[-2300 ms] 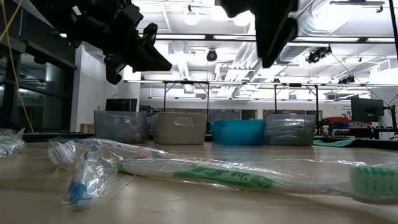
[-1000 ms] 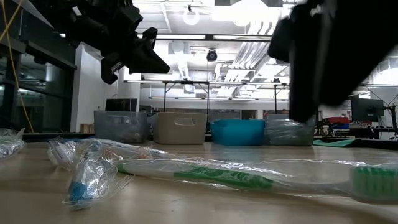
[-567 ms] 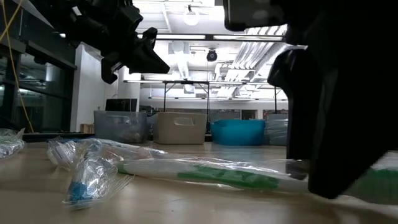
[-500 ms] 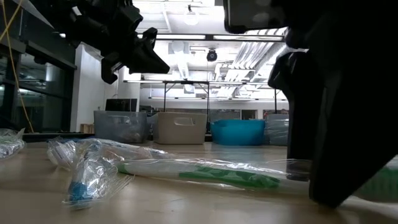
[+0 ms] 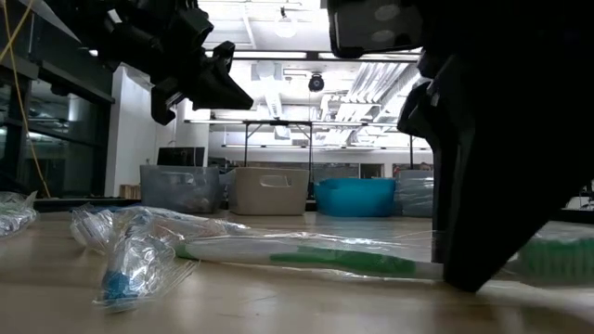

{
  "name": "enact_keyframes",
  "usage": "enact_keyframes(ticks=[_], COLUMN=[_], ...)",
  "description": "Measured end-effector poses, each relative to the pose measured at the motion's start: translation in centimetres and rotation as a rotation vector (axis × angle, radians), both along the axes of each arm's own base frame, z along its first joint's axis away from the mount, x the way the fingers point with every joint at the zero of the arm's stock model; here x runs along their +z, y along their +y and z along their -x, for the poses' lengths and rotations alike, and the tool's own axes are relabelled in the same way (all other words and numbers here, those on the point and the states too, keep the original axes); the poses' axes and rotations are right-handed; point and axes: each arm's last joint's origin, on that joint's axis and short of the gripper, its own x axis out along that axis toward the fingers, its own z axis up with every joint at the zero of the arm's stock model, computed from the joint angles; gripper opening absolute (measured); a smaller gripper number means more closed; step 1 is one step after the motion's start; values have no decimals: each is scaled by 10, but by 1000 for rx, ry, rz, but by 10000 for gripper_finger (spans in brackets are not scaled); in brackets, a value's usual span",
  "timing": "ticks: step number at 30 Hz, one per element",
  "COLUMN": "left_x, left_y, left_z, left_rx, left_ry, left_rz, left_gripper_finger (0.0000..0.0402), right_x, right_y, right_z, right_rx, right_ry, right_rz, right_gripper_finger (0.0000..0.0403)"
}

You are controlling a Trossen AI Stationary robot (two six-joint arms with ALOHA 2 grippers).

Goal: Pick & Place Toothbrushes
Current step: Put the green toothbrush into the right black bin

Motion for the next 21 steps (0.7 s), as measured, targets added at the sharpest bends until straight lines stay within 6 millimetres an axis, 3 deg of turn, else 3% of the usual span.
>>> enact_keyframes(ticks=[4,11,21], left_x=[0,0,0], left_y=[0,0,0], left_z=[0,0,0], left_rx=[1,1,-15], left_ry=[0,0,3], left_rz=[2,3,10], left_gripper_finger=[21,21,21], right_x=[2,25,63], right_y=[0,2,-16], right_z=[1,11,35], right_rx=[-18,-65,-241], right_ry=[27,104,122], right_rz=[-55,-188,-59], right_gripper_finger=[11,6,5])
